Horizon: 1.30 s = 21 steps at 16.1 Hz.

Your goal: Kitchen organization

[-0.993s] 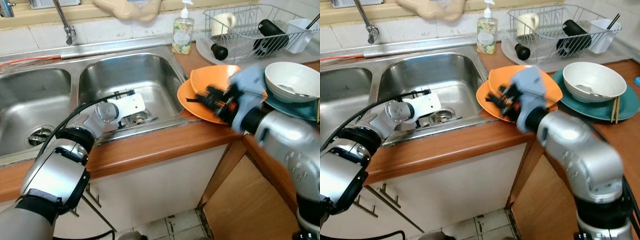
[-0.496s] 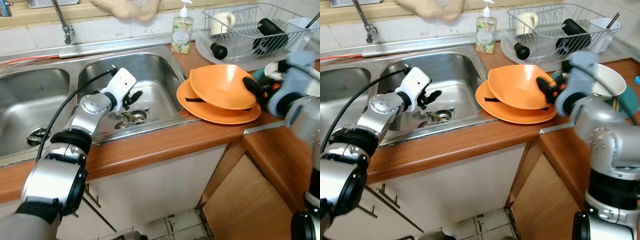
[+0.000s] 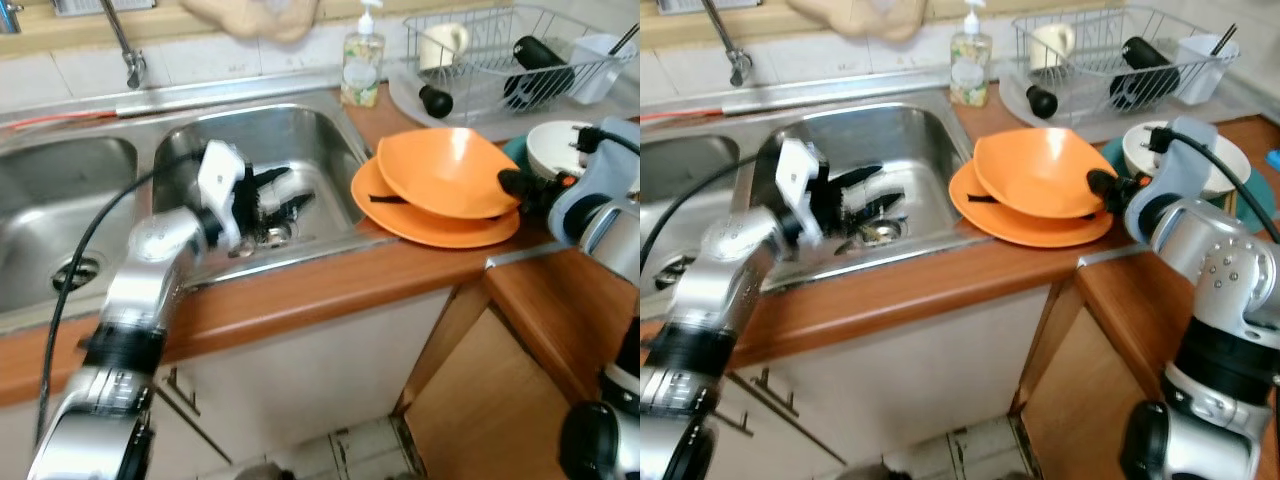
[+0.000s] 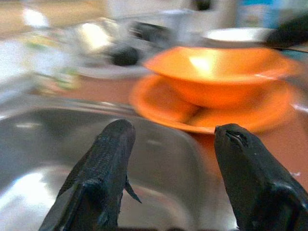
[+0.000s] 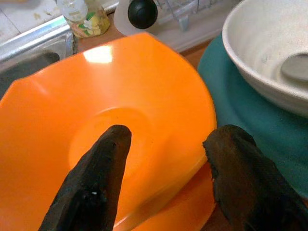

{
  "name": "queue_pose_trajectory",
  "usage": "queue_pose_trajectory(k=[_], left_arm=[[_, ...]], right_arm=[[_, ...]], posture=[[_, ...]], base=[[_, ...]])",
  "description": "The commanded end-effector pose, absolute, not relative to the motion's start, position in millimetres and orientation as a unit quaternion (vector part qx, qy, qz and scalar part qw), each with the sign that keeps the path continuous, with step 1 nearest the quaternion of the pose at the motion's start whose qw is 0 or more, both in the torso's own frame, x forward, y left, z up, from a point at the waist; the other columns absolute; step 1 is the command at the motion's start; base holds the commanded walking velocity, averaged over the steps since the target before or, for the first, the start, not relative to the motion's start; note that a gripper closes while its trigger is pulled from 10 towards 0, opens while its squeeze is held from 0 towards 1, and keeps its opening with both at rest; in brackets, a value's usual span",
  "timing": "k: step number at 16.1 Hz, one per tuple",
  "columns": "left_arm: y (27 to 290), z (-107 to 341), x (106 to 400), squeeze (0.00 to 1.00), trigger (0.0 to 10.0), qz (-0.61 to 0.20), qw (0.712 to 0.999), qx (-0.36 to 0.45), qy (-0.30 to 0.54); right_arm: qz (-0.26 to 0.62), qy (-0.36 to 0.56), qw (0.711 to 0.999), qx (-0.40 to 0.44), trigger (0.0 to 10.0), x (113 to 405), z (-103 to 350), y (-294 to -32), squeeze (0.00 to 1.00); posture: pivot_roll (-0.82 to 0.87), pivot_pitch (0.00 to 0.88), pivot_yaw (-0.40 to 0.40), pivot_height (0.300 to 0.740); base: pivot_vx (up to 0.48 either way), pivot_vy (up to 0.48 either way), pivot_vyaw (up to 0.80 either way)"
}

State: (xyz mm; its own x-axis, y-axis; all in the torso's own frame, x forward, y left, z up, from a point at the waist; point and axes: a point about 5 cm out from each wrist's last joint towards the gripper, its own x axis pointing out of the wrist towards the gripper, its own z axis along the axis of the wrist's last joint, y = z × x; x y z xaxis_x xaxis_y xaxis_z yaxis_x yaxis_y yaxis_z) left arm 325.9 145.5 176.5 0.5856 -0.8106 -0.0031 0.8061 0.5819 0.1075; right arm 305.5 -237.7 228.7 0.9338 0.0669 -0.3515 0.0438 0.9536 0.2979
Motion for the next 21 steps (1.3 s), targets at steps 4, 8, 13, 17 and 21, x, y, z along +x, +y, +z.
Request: queue_pose_trajectory(k=[4, 8, 13, 17, 21], left_arm=[[139, 183, 310, 0.0, 10.0, -0.492, 0.87, 0.031, -0.002], [136, 186, 302, 0.0, 10.0, -0.498, 0.867, 0.028, 0.006], [135, 187, 297, 0.0, 10.0, -0.5, 0.865, 0.034, 0.017], [137, 185, 291, 0.0, 10.0, -0.503, 0.863, 0.039, 0.025], [134, 184, 289, 0.0, 10.0, -0.506, 0.861, 0.039, 0.027]], right_arm=[[0.029, 0.209, 0.958, 0.194, 1.4, 306, 223, -229, 0.0], [0.037, 0.202, 0.958, 0.199, 4.7, 306, 223, -226, 0.0], [0.048, 0.171, 0.967, 0.185, 10.0, 304, 239, -230, 0.69], [0.039, 0.173, 0.964, 0.199, 10.0, 297, 244, -245, 1.0], [0.035, 0.2, 0.954, 0.222, 10.0, 299, 232, -241, 1.0]], posture=[[-0.06, 0.0, 0.048, 0.74], [-0.06, 0.0, 0.052, 0.74], [-0.06, 0.0, 0.056, 0.74], [-0.06, 0.0, 0.052, 0.74], [-0.06, 0.0, 0.048, 0.74]], base=[[0.0, 0.0, 0.0], [0.0, 0.0, 0.0], [0.0, 0.0, 0.0], [0.0, 0.0, 0.0], [0.0, 0.0, 0.0]])
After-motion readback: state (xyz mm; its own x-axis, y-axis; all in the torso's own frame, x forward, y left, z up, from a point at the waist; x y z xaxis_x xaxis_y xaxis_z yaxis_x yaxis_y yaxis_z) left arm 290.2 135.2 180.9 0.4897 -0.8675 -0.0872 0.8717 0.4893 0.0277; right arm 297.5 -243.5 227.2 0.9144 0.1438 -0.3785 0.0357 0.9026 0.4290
